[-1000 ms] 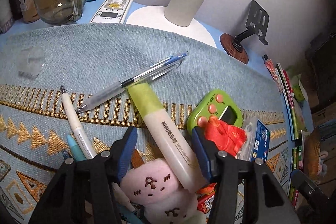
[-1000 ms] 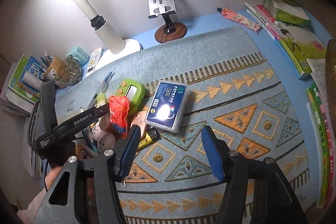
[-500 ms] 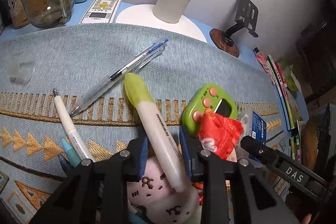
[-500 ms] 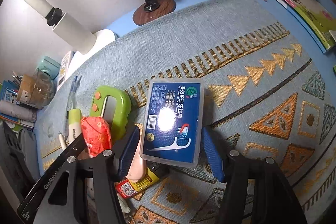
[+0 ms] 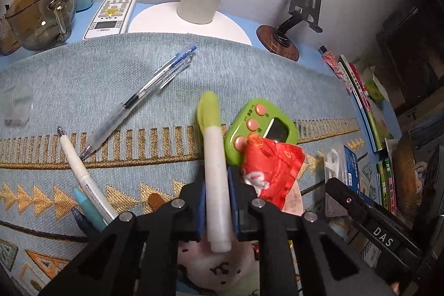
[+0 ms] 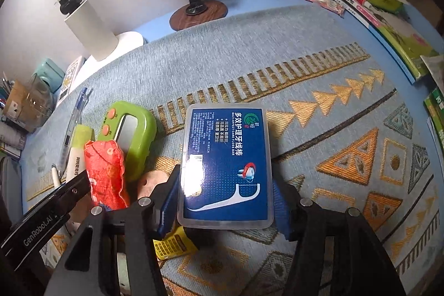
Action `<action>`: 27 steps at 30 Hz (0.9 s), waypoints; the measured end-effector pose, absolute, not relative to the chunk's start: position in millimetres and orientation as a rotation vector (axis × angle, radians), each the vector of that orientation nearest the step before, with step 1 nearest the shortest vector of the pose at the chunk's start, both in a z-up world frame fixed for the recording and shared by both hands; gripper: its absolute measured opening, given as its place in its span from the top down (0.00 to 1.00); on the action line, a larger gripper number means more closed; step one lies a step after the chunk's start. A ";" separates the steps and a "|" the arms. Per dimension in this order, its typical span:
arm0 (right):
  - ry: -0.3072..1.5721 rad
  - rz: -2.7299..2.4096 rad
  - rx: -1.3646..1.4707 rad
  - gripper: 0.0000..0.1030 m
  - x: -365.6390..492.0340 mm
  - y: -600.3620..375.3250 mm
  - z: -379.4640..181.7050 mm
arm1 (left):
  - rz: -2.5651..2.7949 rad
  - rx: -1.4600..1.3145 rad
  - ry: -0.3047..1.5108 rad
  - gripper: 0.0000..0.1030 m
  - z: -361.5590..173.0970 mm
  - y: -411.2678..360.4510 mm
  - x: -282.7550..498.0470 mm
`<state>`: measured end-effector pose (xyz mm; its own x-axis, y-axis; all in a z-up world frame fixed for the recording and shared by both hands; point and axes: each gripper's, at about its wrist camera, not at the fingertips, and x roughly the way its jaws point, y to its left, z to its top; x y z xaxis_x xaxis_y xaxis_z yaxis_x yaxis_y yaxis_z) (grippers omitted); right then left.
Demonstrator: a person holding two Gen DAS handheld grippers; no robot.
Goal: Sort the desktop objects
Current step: 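Grasp the yellow-green highlighter with the left tool while the right tool grasps the blue floss-pick box, then carry the highlighter with the left tool while the right tool carries the floss-pick box to the amber plate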
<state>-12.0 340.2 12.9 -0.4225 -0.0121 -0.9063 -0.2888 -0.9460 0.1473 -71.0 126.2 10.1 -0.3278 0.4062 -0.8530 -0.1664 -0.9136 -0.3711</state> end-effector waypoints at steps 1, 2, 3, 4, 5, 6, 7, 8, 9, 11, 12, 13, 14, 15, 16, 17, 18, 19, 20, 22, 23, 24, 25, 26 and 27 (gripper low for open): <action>0.445 2.487 -1.567 0.44 -6.7 347.7 16.6 | 2.279 -1.563 -0.313 0.90 13.2 127.8 -71.3; 0.471 2.490 -1.555 0.44 -0.9 355.1 19.3 | 2.271 -1.556 -0.323 0.90 16.5 127.3 -69.1; 0.495 2.487 -1.550 0.44 3.4 363.0 22.1 | 2.262 -1.548 -0.329 0.90 20.5 128.8 -67.5; 0.518 2.478 -1.545 0.44 8.8 369.8 23.5 | 2.252 -1.535 -0.334 0.90 24.6 129.5 -65.0; 0.543 2.464 -1.539 0.44 16.4 378.6 24.1 | 2.248 -1.523 -0.331 0.90 29.2 130.3 -61.0; 0.560 2.450 -1.535 0.44 23.0 387.3 24.6 | 2.244 -1.511 -0.327 0.90 33.2 132.0 -57.4; 0.573 2.433 -1.531 0.44 31.2 393.6 24.6 | 2.236 -1.500 -0.324 0.90 36.6 134.7 -54.4; 0.582 2.417 -1.527 0.44 38.7 398.0 24.4 | 2.228 -1.492 -0.318 0.90 39.2 141.0 -53.9; 0.588 2.402 -1.523 0.44 44.8 403.1 23.1 | 2.218 -1.483 -0.309 0.90 42.2 144.3 -49.6; 0.603 2.372 -1.518 0.44 58.7 415.9 20.9 | 2.191 -1.470 -0.292 0.90 47.1 154.7 -42.0; 0.610 2.354 -1.518 0.44 62.8 420.7 18.2 | 2.175 -1.463 -0.284 0.90 49.1 159.9 -37.0; 0.618 2.335 -1.520 0.44 69.0 426.6 16.4 | 2.158 -1.458 -0.274 0.90 50.9 164.6 -31.1; 0.625 2.316 -1.523 0.44 74.3 432.2 14.1 | 2.143 -1.452 -0.264 0.90 52.6 169.3 -25.7; 0.630 2.300 -1.524 0.44 79.4 436.9 11.8 | 2.125 -1.445 -0.255 0.90 53.7 175.7 -21.6; 0.634 2.286 -1.523 0.44 85.6 441.6 9.9 | 2.105 -1.440 -0.245 0.90 54.8 181.1 -16.7; 0.638 2.274 -1.522 0.44 91.3 445.6 8.0 | 2.088 -1.434 -0.231 0.90 56.5 183.7 -9.0; 0.643 2.269 -1.518 0.44 96.8 448.5 7.1 | 2.073 -1.428 -0.212 0.90 56.5 191.6 -5.7; 0.643 2.265 -1.511 0.44 101.3 450.8 6.7 | 2.054 -1.424 -0.198 0.90 55.8 198.9 -2.8; 0.637 2.263 -1.506 0.44 106.4 452.6 7.1 | 2.031 -1.422 -0.186 0.90 55.3 205.4 0.5; 0.624 2.267 -1.500 0.44 111.7 453.1 6.4 | 1.997 -1.420 -0.159 0.90 53.4 215.4 11.2; 0.615 2.269 -1.506 0.43 113.0 452.6 4.7 | 1.981 -1.422 -0.146 0.90 51.2 220.8 15.1; 0.595 2.281 -1.500 0.44 113.9 451.0 4.8 | 1.966 -1.424 -0.133 0.90 48.7 225.7 18.1; 0.573 2.286 -1.503 0.44 114.0 449.1 4.6 | 1.955 -1.424 -0.119 0.90 46.1 230.2 20.9; 0.554 2.290 -1.503 0.44 114.1 447.3 4.7 | 1.947 -1.426 -0.101 0.90 43.1 234.2 23.1; 0.542 2.294 -1.503 0.44 114.4 446.2 4.7 | 1.940 -1.430 -0.088 0.90 39.3 237.6 24.7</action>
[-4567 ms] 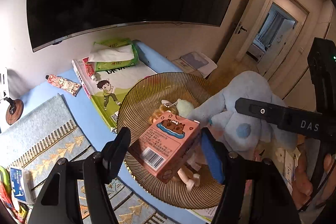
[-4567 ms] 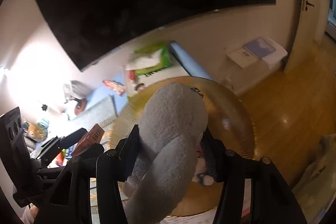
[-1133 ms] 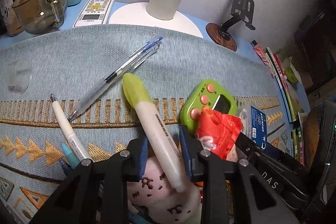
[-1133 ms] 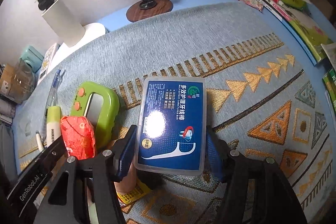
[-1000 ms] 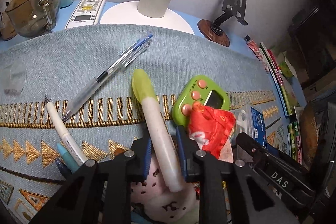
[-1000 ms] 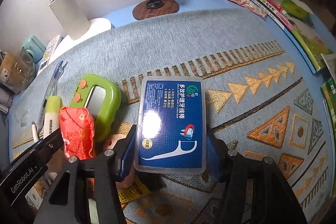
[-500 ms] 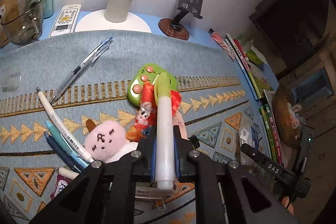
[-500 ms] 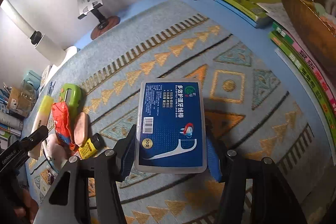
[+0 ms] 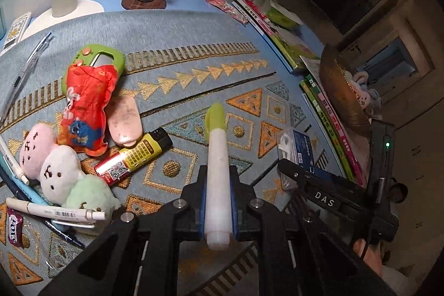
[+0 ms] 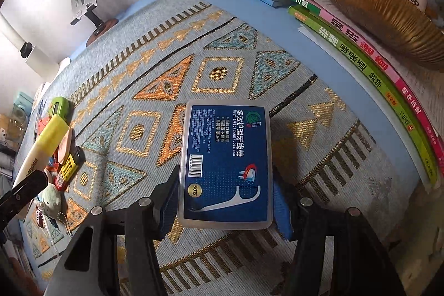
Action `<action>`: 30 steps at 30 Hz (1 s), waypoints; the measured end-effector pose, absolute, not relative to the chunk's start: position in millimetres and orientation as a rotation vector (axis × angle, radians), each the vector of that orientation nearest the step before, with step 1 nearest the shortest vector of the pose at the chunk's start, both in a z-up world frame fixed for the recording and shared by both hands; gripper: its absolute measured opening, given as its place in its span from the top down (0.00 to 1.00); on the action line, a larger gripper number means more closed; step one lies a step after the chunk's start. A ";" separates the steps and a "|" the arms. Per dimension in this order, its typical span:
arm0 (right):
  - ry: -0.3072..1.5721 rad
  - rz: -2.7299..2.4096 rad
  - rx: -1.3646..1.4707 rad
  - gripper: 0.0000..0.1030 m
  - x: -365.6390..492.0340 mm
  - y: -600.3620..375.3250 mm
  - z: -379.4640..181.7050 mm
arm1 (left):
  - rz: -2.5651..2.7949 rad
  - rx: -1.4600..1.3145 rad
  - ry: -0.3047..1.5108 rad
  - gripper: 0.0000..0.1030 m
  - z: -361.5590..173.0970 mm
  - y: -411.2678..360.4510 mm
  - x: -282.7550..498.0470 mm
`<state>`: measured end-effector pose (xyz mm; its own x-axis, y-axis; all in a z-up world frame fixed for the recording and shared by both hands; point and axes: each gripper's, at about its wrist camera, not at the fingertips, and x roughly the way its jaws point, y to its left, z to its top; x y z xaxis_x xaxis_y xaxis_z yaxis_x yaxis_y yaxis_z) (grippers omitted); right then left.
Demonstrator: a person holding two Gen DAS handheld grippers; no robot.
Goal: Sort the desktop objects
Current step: 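Carry the highlighter with the left tool while the right tool carries the floss-pick box to the amber plate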
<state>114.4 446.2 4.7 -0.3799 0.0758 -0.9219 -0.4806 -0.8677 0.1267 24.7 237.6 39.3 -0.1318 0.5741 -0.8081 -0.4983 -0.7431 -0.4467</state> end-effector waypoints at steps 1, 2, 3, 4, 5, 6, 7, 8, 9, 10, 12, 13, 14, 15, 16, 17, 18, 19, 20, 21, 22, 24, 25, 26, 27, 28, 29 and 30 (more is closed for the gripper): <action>0.536 2.300 -1.499 0.44 115.2 445.6 4.8 | 1.935 -1.436 -0.080 0.90 35.3 240.9 25.6; 0.533 2.305 -1.496 0.44 116.0 445.4 4.8 | 1.930 -1.444 -0.073 0.90 30.7 244.6 25.1; 0.527 2.311 -1.493 0.44 116.7 445.1 4.8 | 1.924 -1.450 -0.066 0.90 26.5 245.5 25.2; 0.518 2.316 -1.493 0.44 117.1 444.7 4.8 | 1.920 -1.458 -0.058 0.90 22.0 249.1 24.7; 0.508 2.320 -1.492 0.44 117.4 444.1 4.8 | 1.917 -1.466 -0.052 0.90 18.5 251.3 25.3; 0.497 2.323 -1.491 0.44 117.5 443.4 4.7 | 1.911 -1.472 -0.051 0.90 15.4 252.2 25.3; 0.487 2.326 -1.491 0.43 117.4 442.6 4.6 | 1.913 -1.477 -0.049 0.90 13.4 253.8 25.9; 0.477 2.327 -1.494 0.43 117.0 442.0 4.5 | 1.916 -1.476 -0.044 0.90 12.2 254.6 26.4; 0.473 2.329 -1.499 0.41 116.2 441.6 4.5 | 1.917 -1.475 -0.031 0.90 11.4 256.0 27.2; 0.473 2.332 -1.505 0.39 115.3 441.6 4.4 | 1.920 -1.478 -0.009 0.89 9.9 258.0 27.9; 0.485 2.338 -1.517 0.34 113.4 442.2 4.2 | 1.942 -1.497 0.047 0.73 5.6 261.9 29.4; 0.494 2.340 -1.521 0.31 112.6 442.8 4.0 | 1.936 -1.487 0.040 0.67 5.3 262.3 30.6; 0.499 2.342 -1.523 0.28 112.0 443.2 4.0 | 1.936 -1.480 0.037 0.64 6.3 262.9 31.9; 0.499 2.342 -1.528 0.27 111.2 443.4 3.8 | 1.939 -1.475 0.050 0.58 7.4 264.8 33.7; 0.493 2.344 -1.532 0.26 110.5 443.2 3.7 | 1.958 -1.467 0.083 0.50 7.5 266.7 35.3; 0.483 2.344 -1.536 0.26 110.0 443.0 3.5 | 1.983 -1.453 0.120 0.47 7.8 268.5 37.3; 0.476 2.345 -1.537 0.26 110.0 443.0 3.4 | 2.006 -1.438 0.151 0.46 8.0 269.9 39.2; 0.473 2.348 -1.535 0.26 110.4 443.4 3.4 | 2.027 -1.425 0.179 0.46 7.5 270.9 40.3; 0.469 2.351 -1.532 0.26 110.8 443.8 3.3 | 2.040 -1.405 0.205 0.46 6.8 272.0 41.4; 0.462 2.352 -1.528 0.26 111.1 444.1 3.1 | 2.049 -1.375 0.240 0.48 6.3 274.1 43.6; 0.448 2.354 -1.524 0.26 111.2 444.0 2.7 | 2.065 -1.343 0.298 0.55 5.7 277.3 46.7; 0.397 2.354 -1.519 0.26 110.7 442.1 1.5 | 2.104 -1.281 0.441 0.65 4.3 284.8 53.6; 0.367 2.354 -1.518 0.26 110.4 440.5 0.9 | 2.110 -1.256 0.482 0.67 4.0 286.4 55.7; 0.333 2.353 -1.517 0.26 110.3 438.1 0.0 | 2.103 -1.244 0.485 0.70 4.5 287.0 56.3; 0.300 2.352 -1.515 0.26 110.6 435.3 -0.8 | 2.098 -1.244 0.476 0.80 5.2 286.8 56.0; 0.283 2.359 -1.505 0.26 113.9 435.1 -0.8 | 2.092 -1.248 0.476 0.80 5.1 288.8 55.9; 0.286 2.367 -1.497 0.26 115.0 435.9 -0.9 | 2.086 -1.246 0.485 0.80 5.5 289.9 56.1; 0.286 2.374 -1.491 0.27 116.1 437.2 -0.7 | 2.084 -1.241 0.507 0.80 6.3 291.8 57.9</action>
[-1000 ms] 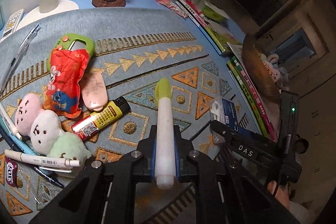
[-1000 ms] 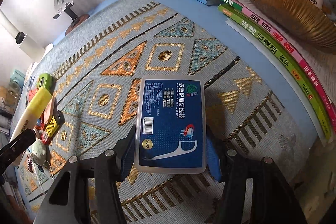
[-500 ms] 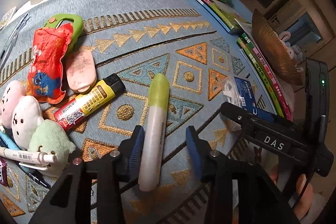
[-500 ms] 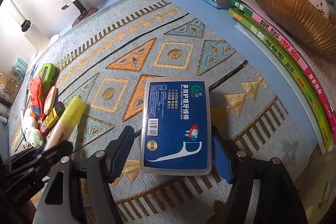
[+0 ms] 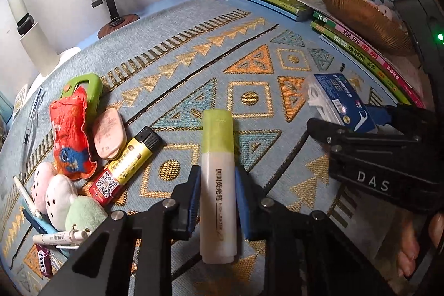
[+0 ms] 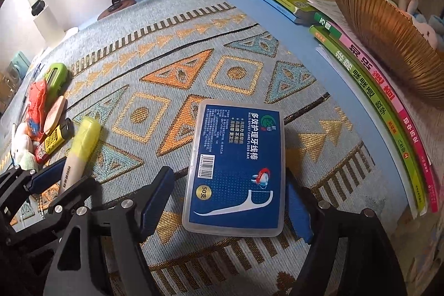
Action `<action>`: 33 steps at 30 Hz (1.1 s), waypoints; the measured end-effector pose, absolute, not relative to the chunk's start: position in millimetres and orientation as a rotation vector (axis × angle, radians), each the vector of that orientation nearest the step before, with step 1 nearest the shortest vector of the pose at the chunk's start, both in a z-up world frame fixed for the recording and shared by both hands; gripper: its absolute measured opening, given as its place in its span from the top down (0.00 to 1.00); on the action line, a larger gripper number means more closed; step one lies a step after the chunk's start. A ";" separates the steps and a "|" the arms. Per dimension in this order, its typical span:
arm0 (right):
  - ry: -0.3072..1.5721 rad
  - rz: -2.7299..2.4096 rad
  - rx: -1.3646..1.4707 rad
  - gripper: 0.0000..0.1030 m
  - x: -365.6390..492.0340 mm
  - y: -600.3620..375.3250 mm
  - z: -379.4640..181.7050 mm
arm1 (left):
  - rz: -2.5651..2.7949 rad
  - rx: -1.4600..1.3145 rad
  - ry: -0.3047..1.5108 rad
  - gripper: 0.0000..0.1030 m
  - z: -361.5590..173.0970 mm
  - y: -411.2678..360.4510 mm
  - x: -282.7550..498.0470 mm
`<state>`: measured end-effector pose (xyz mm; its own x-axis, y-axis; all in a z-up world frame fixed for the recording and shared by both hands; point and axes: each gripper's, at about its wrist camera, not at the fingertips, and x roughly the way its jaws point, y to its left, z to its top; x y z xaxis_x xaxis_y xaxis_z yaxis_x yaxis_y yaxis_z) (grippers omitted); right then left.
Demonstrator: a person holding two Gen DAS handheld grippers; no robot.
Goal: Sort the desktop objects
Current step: 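Carry the highlighter with the left tool while the right tool carries the floss-pick box to the amber plate, then open both tools over the amber plate to drop the highlighter and floss-pick box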
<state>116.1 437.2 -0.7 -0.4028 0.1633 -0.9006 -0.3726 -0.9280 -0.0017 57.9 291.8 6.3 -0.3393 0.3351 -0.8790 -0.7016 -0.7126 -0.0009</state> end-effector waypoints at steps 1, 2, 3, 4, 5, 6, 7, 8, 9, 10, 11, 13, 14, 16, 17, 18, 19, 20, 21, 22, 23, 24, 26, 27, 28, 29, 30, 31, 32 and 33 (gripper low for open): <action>0.274 2.384 -1.478 0.36 115.7 435.2 0.3 | 2.086 -1.231 0.530 0.80 8.9 293.1 62.0; 0.273 2.403 -1.468 0.44 116.7 437.3 2.3 | 2.092 -1.222 0.543 0.80 11.6 295.1 65.3; 0.292 2.409 -1.482 0.43 116.7 441.0 2.4 | 2.094 -1.221 0.543 0.80 14.0 297.2 66.9; 0.312 2.422 -1.484 0.44 117.4 445.1 3.5 | 2.093 -1.227 0.535 0.80 16.6 299.1 68.7; 0.331 2.433 -1.491 0.44 116.9 450.4 3.7 | 2.095 -1.234 0.525 0.80 17.8 303.0 69.6; 0.346 2.443 -1.501 0.44 116.5 455.3 4.1 | 2.099 -1.241 0.509 0.80 20.2 305.3 70.7; 0.362 2.451 -1.516 0.44 118.0 455.0 3.7 | 2.100 -1.251 0.488 0.80 22.8 307.1 70.9; 0.386 2.463 -1.532 0.44 118.5 459.5 5.3 | 2.101 -1.264 0.463 0.80 24.7 309.4 70.8; 0.411 2.473 -1.539 0.44 125.9 449.7 6.4 | 2.101 -1.277 0.436 0.80 27.4 311.0 70.3; 0.435 2.486 -1.548 0.44 127.3 454.6 9.5 | 2.099 -1.290 0.407 0.80 30.2 313.2 69.6; 0.462 2.499 -1.557 0.44 130.4 460.5 12.6 | 2.099 -1.299 0.380 0.80 34.1 315.2 69.3; 0.517 2.520 -1.574 0.44 128.5 467.0 20.3 | 2.114 -1.305 0.338 0.80 44.1 318.9 68.9; 0.548 2.531 -1.580 0.44 126.6 472.9 25.5 | 2.123 -1.305 0.315 0.80 49.9 320.9 67.5; 0.588 2.556 -1.585 0.44 124.0 484.5 37.3 | 2.140 -1.298 0.271 0.80 63.7 325.2 65.5; 0.597 2.572 -1.583 0.44 126.0 490.3 44.8 | 2.152 -1.286 0.255 0.80 71.6 328.2 64.8; 0.600 2.588 -1.581 0.44 124.6 495.4 50.5 | 2.166 -1.271 0.247 0.80 79.8 332.0 64.4; 0.600 2.605 -1.578 0.44 126.0 498.6 58.4 | 2.185 -1.250 0.255 0.80 88.3 337.0 65.4; 0.601 2.623 -1.580 0.44 126.2 502.4 66.0 | 2.217 -1.217 0.281 0.80 96.8 343.3 67.3; 0.604 2.645 -1.586 0.44 125.0 506.9 69.6 | 2.246 -1.179 0.313 0.80 105.9 350.6 70.3; 0.608 2.670 -1.584 0.44 125.5 510.2 75.7 | 2.257 -1.144 0.332 0.80 114.4 358.4 72.3; 0.602 2.688 -1.576 0.44 125.9 513.5 81.9 | 2.262 -1.116 0.339 0.80 122.2 366.3 74.6; 0.591 2.704 -1.568 0.44 125.7 516.1 87.8 | 2.265 -1.092 0.339 0.80 129.3 374.0 76.5; 0.578 2.740 -1.539 0.44 125.0 521.8 99.1 | 2.262 -1.053 0.328 0.80 143.4 391.0 78.4; 0.581 2.758 -1.517 0.44 124.7 526.4 105.6 | 2.267 -1.034 0.327 0.80 149.7 398.6 79.5; 0.584 2.775 -1.495 0.44 122.7 532.9 110.8 | 2.272 -1.018 0.326 0.80 155.9 407.2 79.8; 0.579 2.789 -1.465 0.44 124.2 539.9 119.7 | 2.266 -1.002 0.324 0.80 161.3 416.3 80.2; 0.573 2.798 -1.426 0.44 126.2 549.2 128.9 | 2.260 -0.982 0.328 0.80 166.4 426.6 80.7; 0.580 2.808 -1.395 0.44 128.0 559.5 137.3 | 2.255 -0.959 0.339 0.80 171.2 437.6 81.5; 0.588 2.814 -1.366 0.44 128.1 570.7 145.0 | 2.244 -0.938 0.352 0.80 175.2 450.0 82.9; 0.589 2.818 -1.331 0.44 128.3 581.6 151.7 | 2.231 -0.922 0.363 0.80 178.2 462.9 83.2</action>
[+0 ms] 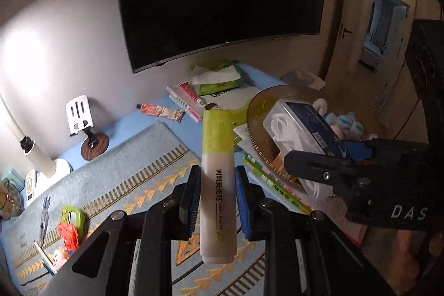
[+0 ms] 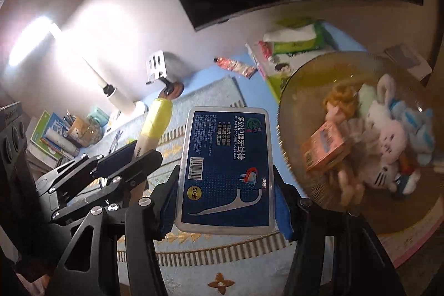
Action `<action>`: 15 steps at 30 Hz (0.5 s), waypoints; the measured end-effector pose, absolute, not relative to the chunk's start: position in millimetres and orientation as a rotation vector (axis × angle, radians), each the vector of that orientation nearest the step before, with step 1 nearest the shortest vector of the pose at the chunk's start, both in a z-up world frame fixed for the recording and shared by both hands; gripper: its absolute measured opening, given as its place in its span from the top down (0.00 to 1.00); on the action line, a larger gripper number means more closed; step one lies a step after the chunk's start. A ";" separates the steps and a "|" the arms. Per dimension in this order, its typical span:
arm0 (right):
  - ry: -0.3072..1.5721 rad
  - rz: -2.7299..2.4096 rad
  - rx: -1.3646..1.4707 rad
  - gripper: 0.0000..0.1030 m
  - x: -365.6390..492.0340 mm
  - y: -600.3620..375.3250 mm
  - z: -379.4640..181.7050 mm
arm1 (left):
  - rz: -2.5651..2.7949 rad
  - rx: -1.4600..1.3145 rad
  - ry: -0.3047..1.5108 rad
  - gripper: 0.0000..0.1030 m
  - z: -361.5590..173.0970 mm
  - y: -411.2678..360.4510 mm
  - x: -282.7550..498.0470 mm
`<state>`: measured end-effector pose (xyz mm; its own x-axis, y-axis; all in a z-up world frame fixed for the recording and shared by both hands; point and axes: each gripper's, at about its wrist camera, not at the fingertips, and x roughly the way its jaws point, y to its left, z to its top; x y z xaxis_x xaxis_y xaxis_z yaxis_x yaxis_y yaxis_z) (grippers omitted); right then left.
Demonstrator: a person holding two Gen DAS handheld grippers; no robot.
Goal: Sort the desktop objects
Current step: 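Open both tools over the amber plate to drop the highlighter and floss-pick box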
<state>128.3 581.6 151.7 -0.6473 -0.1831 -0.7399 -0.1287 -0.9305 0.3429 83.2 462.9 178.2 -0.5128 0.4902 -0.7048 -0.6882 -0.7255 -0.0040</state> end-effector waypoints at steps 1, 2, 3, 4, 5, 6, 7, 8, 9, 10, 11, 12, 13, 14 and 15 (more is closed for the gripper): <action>-0.576 -2.791 1.281 0.44 130.2 593.0 158.8 | 2.217 -0.907 0.364 0.80 181.5 475.6 83.8; -0.575 -2.821 1.261 0.44 131.5 605.3 164.8 | 2.196 -0.897 0.358 0.80 183.0 488.5 82.9; -0.582 -2.852 1.244 0.44 132.6 618.0 169.8 | 2.174 -0.895 0.351 0.80 183.4 502.0 81.1; -0.594 -2.882 1.228 0.44 134.4 632.1 175.1 | 2.151 -0.896 0.347 0.80 182.6 516.1 78.9; -0.603 -2.912 1.218 0.44 134.5 646.2 178.7 | 2.129 -0.903 0.342 0.80 180.6 530.1 76.9; -0.612 -2.945 1.216 0.44 134.2 660.9 181.2 | 2.108 -0.914 0.329 0.80 178.2 542.9 73.1; -0.623 -2.973 1.221 0.44 134.2 674.5 182.6 | 2.084 -0.932 0.309 0.80 174.0 555.4 69.4; -0.645 -2.997 1.228 0.44 134.4 689.1 182.8 | 2.062 -0.958 0.289 0.80 169.5 566.7 64.4; -0.665 -3.015 1.239 0.44 133.9 701.9 180.9 | 2.048 -0.981 0.277 0.80 164.6 577.2 59.5; -0.677 -3.031 1.256 0.44 134.3 713.6 178.3 | 2.040 -1.004 0.271 0.80 158.9 586.7 55.0; -0.682 -3.048 1.276 0.44 134.5 724.1 175.0 | 2.037 -1.026 0.268 0.80 152.9 594.7 50.7; -0.687 -3.059 1.292 0.44 134.9 732.7 171.7 | 2.035 -1.049 0.263 0.80 146.7 601.5 46.9; -0.695 -3.063 1.303 0.44 135.8 739.9 168.3 | 2.030 -1.071 0.253 0.80 140.6 606.4 43.2; -0.698 -3.064 1.318 0.44 135.6 746.1 164.1 | 2.029 -1.090 0.246 0.80 135.2 610.5 39.7; -0.694 -3.062 1.335 0.44 134.4 750.4 160.0 | 2.032 -1.104 0.239 0.80 130.4 612.3 37.3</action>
<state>134.4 750.4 160.0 -0.6629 0.0828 -0.7441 -0.3958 -0.8824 0.2544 37.3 612.3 130.4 -0.3047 0.5551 -0.7739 -0.7194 -0.6667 -0.1950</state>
